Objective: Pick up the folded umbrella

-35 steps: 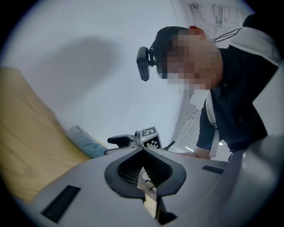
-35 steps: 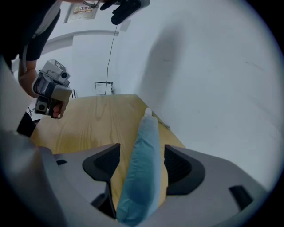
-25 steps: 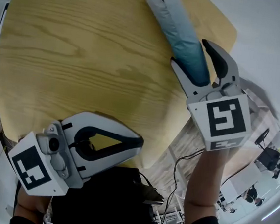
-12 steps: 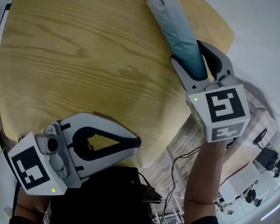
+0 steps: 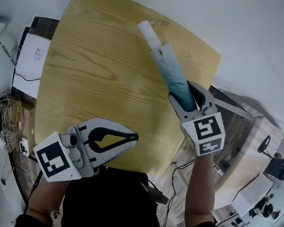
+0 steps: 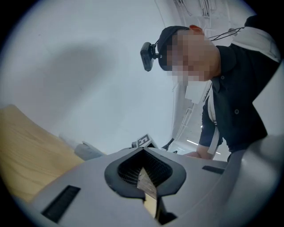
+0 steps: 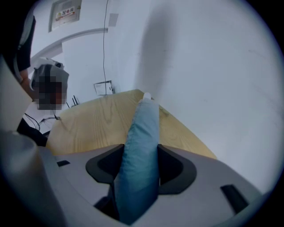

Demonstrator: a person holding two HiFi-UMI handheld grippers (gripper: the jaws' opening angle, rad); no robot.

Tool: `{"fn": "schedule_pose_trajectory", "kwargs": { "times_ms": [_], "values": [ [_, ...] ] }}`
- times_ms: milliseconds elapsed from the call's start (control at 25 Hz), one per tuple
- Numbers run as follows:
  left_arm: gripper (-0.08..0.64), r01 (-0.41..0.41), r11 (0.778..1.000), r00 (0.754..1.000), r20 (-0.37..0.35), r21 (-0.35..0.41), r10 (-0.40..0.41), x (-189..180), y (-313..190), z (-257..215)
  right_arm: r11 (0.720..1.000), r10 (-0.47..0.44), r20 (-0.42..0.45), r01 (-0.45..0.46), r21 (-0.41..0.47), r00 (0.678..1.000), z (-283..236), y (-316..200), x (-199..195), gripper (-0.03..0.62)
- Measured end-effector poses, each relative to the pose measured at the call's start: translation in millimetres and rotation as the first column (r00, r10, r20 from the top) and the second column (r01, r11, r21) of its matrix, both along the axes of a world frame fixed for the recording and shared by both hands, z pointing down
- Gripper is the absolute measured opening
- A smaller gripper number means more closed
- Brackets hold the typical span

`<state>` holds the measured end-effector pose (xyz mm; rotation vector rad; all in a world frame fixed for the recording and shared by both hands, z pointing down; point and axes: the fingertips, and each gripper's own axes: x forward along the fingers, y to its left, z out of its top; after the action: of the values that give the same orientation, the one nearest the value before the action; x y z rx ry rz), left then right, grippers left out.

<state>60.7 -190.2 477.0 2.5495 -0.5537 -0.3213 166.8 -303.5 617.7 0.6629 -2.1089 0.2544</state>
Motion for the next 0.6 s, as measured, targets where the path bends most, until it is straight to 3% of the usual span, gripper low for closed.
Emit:
{"fn": "schedule_pose_trajectory", "kwargs": {
  "times_ms": [160, 280, 440, 600],
  "values": [
    [0.009, 0.029, 1.000, 0.999, 0.016, 0.002, -0.029, -39.2, 10.5, -27.0, 0.998, 0.060, 0.112, -0.063, 0.019, 0.992, -66.0, 35.5, -22.0, 0.245],
    [0.009, 0.039, 0.999, 0.999, 0.014, 0.038, -0.040, -65.0, 20.1, -57.6, 0.992, 0.105, 0.238, -0.118, 0.041, 0.966, -126.6, 59.0, -38.5, 0.244],
    [0.009, 0.028, 0.990, 0.999, -0.026, 0.138, -0.025, -83.5, 13.8, -117.3, 0.979, 0.095, 0.412, -0.159, 0.125, 0.906, -213.2, 68.6, -60.5, 0.244],
    [0.009, -0.021, 0.970, 1.000, 0.017, 0.243, 0.017, -96.9, 25.6, -163.4, 0.966, 0.058, 0.565, -0.190, 0.178, 0.823, -293.2, 92.2, -75.2, 0.244]
  ]
}}
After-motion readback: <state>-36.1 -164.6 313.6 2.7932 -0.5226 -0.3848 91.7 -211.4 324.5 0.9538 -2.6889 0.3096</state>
